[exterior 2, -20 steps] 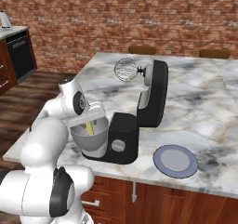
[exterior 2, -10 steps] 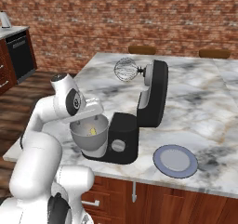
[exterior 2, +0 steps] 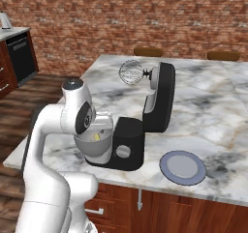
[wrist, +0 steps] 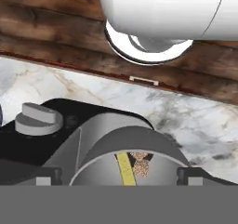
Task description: Add butter and sugar cubes to the stand mixer bowl and then turn on the stand mixer to begin making frosting.
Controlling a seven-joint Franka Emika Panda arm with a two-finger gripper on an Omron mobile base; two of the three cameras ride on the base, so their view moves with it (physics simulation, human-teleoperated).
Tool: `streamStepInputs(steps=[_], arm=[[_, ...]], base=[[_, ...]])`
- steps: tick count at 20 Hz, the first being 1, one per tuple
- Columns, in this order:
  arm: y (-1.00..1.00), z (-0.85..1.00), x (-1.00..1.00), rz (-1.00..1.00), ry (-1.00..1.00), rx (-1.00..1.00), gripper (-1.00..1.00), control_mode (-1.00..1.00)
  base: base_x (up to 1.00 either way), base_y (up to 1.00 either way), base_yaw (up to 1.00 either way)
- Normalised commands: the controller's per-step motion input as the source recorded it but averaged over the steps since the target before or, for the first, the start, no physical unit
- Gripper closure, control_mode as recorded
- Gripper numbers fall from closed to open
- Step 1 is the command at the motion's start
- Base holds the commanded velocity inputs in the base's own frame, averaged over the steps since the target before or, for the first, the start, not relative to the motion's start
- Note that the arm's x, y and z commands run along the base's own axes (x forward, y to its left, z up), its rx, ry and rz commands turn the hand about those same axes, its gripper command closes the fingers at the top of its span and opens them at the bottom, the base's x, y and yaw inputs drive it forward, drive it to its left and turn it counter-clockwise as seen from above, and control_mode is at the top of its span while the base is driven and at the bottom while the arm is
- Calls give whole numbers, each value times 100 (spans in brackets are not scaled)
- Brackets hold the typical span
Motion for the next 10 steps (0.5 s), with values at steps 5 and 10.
streamStepInputs(steps=[5, 10], arm=[[-47, 44, -91, -9, -16, 35, -100, -100], [-32, 50, -85, -24, -3, 22, -100, -100]], base=[[0, 0, 0], [0, 0, 0]])
